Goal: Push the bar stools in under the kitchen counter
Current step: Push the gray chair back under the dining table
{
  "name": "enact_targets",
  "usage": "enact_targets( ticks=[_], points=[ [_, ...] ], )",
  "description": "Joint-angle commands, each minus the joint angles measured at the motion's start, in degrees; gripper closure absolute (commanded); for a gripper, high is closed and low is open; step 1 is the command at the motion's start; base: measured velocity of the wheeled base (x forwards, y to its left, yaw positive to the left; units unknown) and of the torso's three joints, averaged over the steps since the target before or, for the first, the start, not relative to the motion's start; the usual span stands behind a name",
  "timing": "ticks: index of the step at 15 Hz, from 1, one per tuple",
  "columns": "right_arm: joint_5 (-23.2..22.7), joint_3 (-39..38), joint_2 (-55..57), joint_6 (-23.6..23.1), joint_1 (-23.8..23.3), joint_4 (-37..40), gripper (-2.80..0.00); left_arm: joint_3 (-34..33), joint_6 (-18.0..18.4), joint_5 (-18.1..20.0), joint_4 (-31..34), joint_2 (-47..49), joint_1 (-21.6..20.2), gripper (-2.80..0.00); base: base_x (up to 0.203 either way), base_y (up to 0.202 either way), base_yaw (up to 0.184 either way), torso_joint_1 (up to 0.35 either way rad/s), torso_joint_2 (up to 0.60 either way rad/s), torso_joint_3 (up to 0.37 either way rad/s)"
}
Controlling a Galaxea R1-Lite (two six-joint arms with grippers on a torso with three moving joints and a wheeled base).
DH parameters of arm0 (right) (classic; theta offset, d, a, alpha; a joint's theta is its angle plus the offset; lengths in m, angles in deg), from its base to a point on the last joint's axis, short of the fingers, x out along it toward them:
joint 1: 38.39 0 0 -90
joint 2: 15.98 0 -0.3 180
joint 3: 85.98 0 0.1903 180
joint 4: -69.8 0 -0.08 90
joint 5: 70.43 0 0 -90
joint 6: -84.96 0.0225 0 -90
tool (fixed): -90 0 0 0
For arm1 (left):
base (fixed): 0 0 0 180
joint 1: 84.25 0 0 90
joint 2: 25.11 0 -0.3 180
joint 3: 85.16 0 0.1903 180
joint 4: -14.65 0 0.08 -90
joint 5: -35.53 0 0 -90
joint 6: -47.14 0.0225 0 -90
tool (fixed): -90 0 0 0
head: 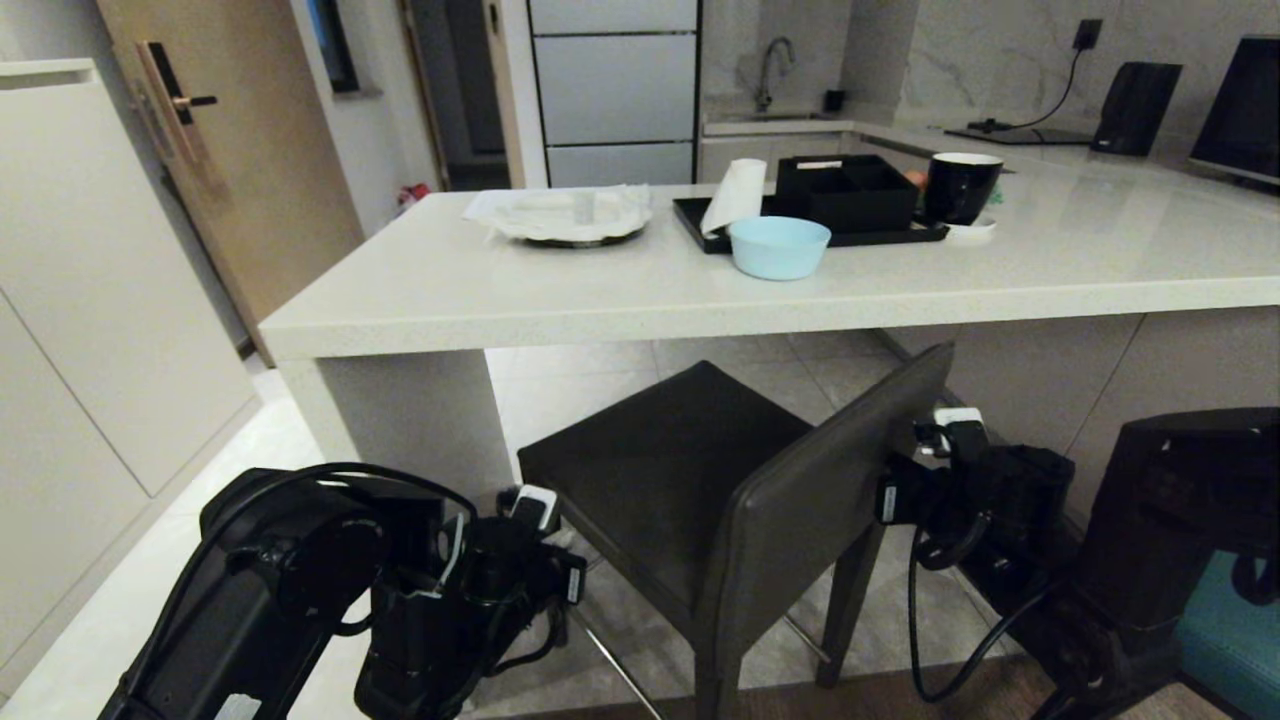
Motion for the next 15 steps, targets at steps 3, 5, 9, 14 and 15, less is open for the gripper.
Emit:
enact_targets(
  ticks=[3, 5, 9, 14, 15],
  points=[
    [-0.26, 0.55, 1.01, -0.05, 2.38, -0.28, 0.00, -0.91, -0.19, -2.33, -0.51, -1.56, 0.46, 0.00, 0.000, 0.000, 0.000, 0.000, 0.00, 0.000],
    [-0.26, 0.47, 0.93, -0.05, 3.82, -0.31, 0.00, -3.83, -0.42, -3.01, -0.52, -3.86, 0.40, 0.00, 0.000, 0.000, 0.000, 0.000, 0.00, 0.000],
    [2.11, -0.66, 0.57, 0.18, 5.08, -0.31, 0.00, -8.97, -0.46, -3.59, -0.51, -8.60, 0.40, 0.00, 0.000, 0.000, 0.000, 0.000, 0.00, 0.000],
    [-1.33, -2.34, -3.51, 0.72, -6.54, -0.31, 0.00, -12.35, -3.20, -10.54, -0.52, -16.38, 5.88, 0.00, 0.000, 0.000, 0.000, 0.000, 0.00, 0.000],
    [-2.93, -2.08, -3.97, 0.73, -8.74, -0.31, 0.00, -12.83, -3.59, -13.46, -0.51, -16.67, 7.96, 0.00, 0.000, 0.000, 0.000, 0.000, 0.00, 0.000]
  ],
)
